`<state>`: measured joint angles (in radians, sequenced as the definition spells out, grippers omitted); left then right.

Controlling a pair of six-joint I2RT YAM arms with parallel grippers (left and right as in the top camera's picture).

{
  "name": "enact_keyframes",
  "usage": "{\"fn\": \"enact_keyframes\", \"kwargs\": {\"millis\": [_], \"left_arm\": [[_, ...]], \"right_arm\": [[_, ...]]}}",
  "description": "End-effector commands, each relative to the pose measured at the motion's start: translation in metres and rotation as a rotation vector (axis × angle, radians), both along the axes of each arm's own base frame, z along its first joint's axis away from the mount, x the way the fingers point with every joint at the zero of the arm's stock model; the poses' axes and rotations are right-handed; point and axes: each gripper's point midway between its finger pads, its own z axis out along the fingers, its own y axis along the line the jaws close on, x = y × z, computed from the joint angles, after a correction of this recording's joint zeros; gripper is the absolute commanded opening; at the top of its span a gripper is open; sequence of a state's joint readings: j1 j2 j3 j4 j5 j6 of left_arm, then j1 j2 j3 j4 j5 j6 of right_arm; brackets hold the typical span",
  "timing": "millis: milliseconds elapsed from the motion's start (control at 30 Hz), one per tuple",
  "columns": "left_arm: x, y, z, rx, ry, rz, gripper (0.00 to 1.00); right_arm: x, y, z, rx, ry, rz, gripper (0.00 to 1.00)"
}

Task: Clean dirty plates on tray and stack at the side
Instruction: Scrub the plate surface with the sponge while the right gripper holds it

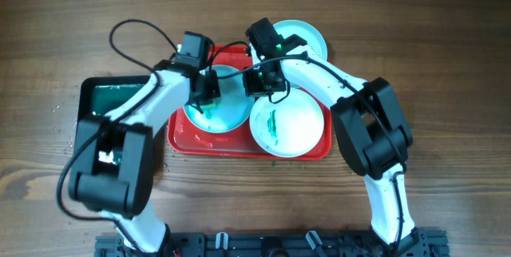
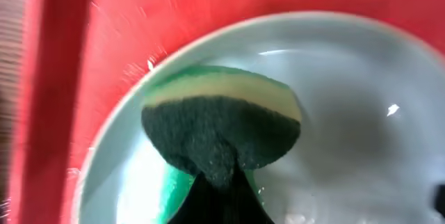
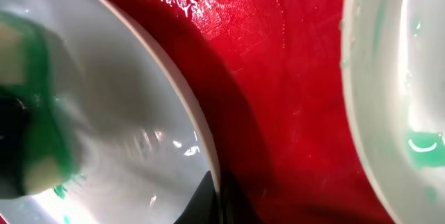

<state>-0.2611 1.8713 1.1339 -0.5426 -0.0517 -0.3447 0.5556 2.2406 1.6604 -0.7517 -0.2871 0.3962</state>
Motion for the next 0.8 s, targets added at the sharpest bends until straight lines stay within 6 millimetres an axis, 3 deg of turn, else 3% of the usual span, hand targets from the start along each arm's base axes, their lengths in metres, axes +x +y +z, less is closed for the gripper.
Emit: {"fn": "enact_keyframes", "kwargs": {"millis": [0, 167, 333, 467, 567, 667, 767], "left_arm": [[-0.018, 0.008, -0.024, 0.058, 0.104, -0.021, 0.04], [-0.041, 0.008, -0.038, 0.056, 0.212, -0.030, 0.04], [-0.065, -0.040, -0.033, -0.200, 0.286, -0.348, 0.04], [-0.080, -0.042, -0.031, -0.214, 0.326, -0.469, 0.04], [-0.073, -0.018, -0.036, -0.093, 0.331, -0.352, 0.04], [-0.060, 0.024, -0.039, 0.072, 0.306, -0.070, 0.04], [-0.058, 0.050, -0.037, 0.158, 0.284, 0.152, 0.04]], "right_arm": [[0.006, -0.006, -0.006, -0.041, -0.026, -0.015, 0.04], [0.011, -0.003, -0.005, -0.029, -0.046, -0.015, 0.04], [0.012, -0.002, -0.005, -0.026, -0.052, -0.011, 0.04], [0.012, -0.002, -0.004, -0.018, -0.048, -0.009, 0.04], [0.012, -0.001, -0.003, 0.015, -0.031, -0.011, 0.04], [0.014, -0.001, -0.006, 0.041, -0.020, -0.002, 0.04], [0.014, -0.002, -0.012, 0.045, -0.006, -0.003, 0.04]]}}
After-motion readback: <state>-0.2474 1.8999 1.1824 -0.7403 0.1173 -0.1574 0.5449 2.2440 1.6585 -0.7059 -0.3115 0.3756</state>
